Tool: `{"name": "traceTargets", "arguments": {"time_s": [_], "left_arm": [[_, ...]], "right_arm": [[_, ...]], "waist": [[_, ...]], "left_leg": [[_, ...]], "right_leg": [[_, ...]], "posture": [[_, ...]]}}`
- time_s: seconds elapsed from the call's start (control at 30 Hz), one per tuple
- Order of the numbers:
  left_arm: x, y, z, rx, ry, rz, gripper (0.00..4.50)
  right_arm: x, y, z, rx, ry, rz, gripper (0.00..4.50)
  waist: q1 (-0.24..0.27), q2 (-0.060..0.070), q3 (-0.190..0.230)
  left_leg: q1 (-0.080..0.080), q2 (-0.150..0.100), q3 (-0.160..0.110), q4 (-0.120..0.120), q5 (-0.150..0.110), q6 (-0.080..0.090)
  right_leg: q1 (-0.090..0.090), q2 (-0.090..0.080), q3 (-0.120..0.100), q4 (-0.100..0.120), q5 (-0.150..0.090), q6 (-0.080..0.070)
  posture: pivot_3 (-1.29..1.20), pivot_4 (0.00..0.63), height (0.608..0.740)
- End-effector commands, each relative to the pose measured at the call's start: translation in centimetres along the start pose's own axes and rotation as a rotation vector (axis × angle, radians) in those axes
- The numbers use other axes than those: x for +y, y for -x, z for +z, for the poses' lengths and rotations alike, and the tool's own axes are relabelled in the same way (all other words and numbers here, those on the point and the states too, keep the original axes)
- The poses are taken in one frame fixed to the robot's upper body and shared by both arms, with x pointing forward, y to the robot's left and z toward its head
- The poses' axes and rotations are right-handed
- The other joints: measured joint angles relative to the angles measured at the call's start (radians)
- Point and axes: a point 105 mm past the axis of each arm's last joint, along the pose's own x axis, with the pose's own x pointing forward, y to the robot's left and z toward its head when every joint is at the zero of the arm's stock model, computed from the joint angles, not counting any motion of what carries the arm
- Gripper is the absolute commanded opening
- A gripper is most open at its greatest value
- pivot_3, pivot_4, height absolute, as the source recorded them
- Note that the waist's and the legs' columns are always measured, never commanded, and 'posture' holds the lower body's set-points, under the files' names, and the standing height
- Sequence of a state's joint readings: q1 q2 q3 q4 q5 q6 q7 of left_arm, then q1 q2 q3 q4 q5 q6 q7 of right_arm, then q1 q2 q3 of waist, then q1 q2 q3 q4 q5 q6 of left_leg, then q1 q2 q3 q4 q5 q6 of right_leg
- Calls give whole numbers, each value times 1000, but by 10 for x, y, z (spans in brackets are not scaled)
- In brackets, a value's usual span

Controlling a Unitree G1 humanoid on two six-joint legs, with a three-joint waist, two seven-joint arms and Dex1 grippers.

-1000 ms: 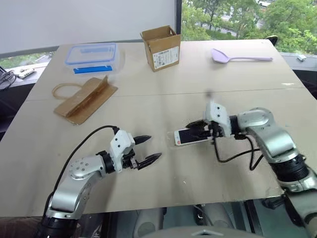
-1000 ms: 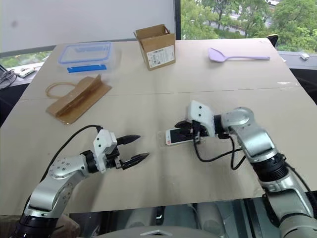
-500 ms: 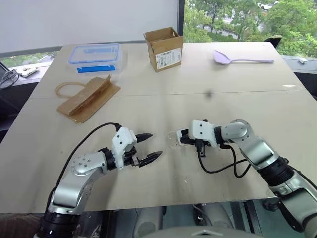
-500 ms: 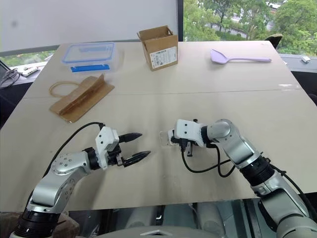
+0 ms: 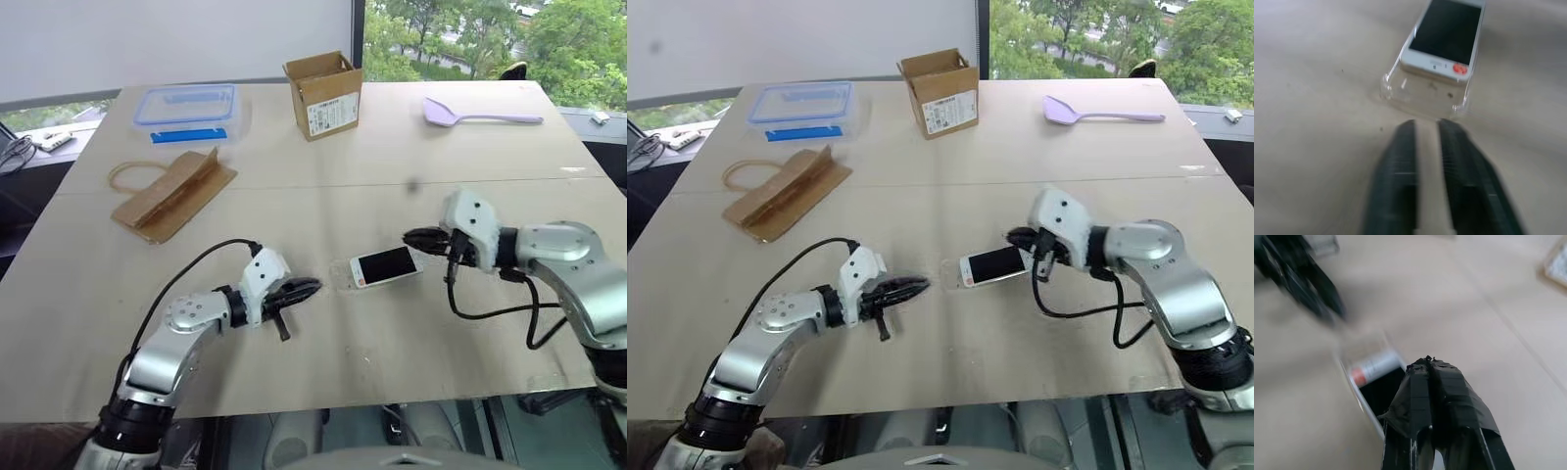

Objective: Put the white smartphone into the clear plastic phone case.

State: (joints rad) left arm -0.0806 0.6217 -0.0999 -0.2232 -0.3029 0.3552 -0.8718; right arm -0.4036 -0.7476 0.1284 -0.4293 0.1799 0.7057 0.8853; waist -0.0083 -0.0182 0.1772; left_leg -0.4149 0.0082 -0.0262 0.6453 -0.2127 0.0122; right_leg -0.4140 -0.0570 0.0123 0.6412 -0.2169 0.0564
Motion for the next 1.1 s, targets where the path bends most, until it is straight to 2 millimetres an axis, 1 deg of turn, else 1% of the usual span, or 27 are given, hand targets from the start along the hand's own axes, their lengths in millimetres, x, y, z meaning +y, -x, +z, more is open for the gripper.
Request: {"name": "traceTargets", "arguments": {"time_s": [0.03, 0.1, 0.2, 0.27, 0.33, 0.43, 0.53, 0.67, 0.83, 0.9, 1.0, 1.1], "left_arm": [[7, -9, -5, 30, -42, 9, 152], [10, -14, -6, 30, -42, 12, 152], [9, -27, 3, 1, -47, -24, 152], [7, -33, 7, -7, -51, -48, 152], [6, -37, 8, -8, -53, -61, 152], [6, -38, 9, -9, -53, -65, 152], [6, -38, 10, -8, -49, -65, 152], [7, -38, 11, -6, -49, -62, 152], [7, -38, 12, -4, -51, -63, 152], [10, -33, 11, -8, -36, -52, 152], [11, -17, 12, -30, 53, -77, 152], [23, -2, 21, -98, 156, -46, 152]], "right_arm": [[-16, 1, -32, 125, 43, -96, 0], [-16, -2, -37, 135, 35, -95, 0], [3, -17, -37, 123, 58, -3, 0], [14, -25, -33, 105, 85, 46, 0], [25, -33, -23, 67, 102, 91, 0], [35, -41, -14, 35, 114, 125, 0], [46, -49, -10, 28, 152, 154, 0], [51, -54, -8, 19, 161, 163, 0], [57, -56, 0, -34, 130, 175, 0], [54, -53, -2, -28, 118, 158, 0], [49, -41, -7, -33, 57, 134, 0], [58, -29, 2, -109, -28, 167, 0]], "waist": [[0, 0, 0], [0, 0, 0], [-2, 0, 0], [-2, 0, 0], [-3, 0, 0], [-1, 0, 0], [-3, 0, 0], [-5, 0, -1], [-8, 0, -1], [-9, 0, -1], [-11, 0, -1], [-9, 0, 0]], "left_leg": [[0, 0, 1, 0, 0, 0], [0, -1, 1, 0, 0, 0], [1, 0, 0, 0, 0, 0], [0, 0, 0, 1, 0, 0], [0, 0, 0, 1, 0, 0], [0, 0, 0, 1, 0, 0], [0, 0, 0, 1, 0, 0], [1, 1, 0, 2, 0, 0], [2, 2, 0, 2, 0, 0], [2, 2, 0, 2, 0, 0], [2, 2, 0, 2, 0, 0], [1, 3, 0, 1, 0, 0]], "right_leg": [[0, 0, 0, 0, 0, 0], [0, -1, 1, 0, 0, 0], [0, 0, 1, 0, 0, 0], [0, 1, 0, 1, 0, 1], [0, 1, 1, 1, 0, 1], [0, 1, 1, 1, 0, 1], [1, 1, 0, 1, 0, 1], [1, 2, 0, 1, 0, 1], [1, 3, 1, 2, 0, 0], [1, 3, 1, 2, 0, 0], [0, 3, 1, 2, 0, 0], [0, 4, 1, 2, 0, 0]], "posture": [[0, 150, 740], [0, 150, 740], [0, 150, 740], [0, 150, 740], [0, 150, 740], [0, 150, 740], [0, 150, 740], [0, 150, 740], [0, 150, 740], [0, 150, 740], [0, 150, 740], [0, 150, 740]]}}
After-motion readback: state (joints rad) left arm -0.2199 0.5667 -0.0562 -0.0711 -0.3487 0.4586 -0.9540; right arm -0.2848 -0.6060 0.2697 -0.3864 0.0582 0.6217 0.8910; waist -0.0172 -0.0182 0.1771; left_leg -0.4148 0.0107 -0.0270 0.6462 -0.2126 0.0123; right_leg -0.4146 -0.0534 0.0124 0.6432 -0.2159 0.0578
